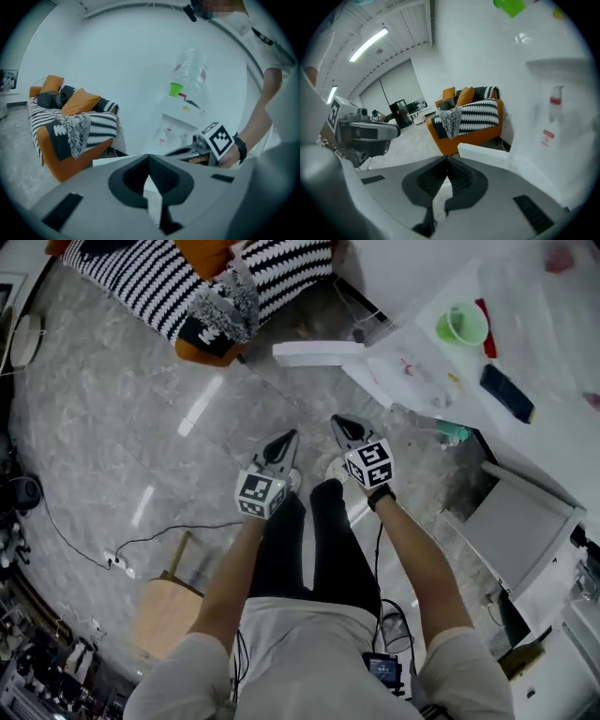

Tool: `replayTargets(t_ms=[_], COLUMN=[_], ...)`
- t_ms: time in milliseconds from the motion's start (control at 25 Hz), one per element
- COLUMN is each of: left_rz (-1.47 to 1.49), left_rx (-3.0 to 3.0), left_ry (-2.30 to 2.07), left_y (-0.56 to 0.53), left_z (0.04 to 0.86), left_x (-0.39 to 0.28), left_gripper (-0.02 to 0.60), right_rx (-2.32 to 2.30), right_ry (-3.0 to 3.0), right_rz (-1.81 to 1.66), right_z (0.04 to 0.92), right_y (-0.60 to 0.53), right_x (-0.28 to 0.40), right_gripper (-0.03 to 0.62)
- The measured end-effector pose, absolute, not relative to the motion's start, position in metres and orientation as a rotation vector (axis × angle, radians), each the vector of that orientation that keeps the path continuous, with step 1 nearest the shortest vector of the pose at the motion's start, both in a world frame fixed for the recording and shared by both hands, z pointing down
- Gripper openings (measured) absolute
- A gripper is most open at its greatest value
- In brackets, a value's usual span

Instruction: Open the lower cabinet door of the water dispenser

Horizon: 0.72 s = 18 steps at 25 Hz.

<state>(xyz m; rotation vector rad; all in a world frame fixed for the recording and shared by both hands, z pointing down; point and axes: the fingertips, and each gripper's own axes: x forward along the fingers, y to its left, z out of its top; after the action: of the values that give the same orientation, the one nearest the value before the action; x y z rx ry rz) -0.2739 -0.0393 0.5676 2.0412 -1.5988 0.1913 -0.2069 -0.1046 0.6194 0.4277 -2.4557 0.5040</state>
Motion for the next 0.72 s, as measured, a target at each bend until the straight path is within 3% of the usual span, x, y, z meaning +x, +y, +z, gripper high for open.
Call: replayTargets(t_ms=[440,720], left_rz=[0.45,0.387], left_rx=[2.483,2.607], left_ry=[-1.071,-1.048], left_y=[-0.007,-0.024], left_z=[0.446,0.336], left_x=[-0.16,-0.112], left_gripper=[0.005,0.005], right_rx=[0.72,0.935], right_ry=[-2.45,-2.523], right_rz=[0.507,0.346], right_z=[0.458,0.338], right_y=[-0.059,-0.06], right_x=[-0.09,-0.033], right_gripper=[0.008,0.008])
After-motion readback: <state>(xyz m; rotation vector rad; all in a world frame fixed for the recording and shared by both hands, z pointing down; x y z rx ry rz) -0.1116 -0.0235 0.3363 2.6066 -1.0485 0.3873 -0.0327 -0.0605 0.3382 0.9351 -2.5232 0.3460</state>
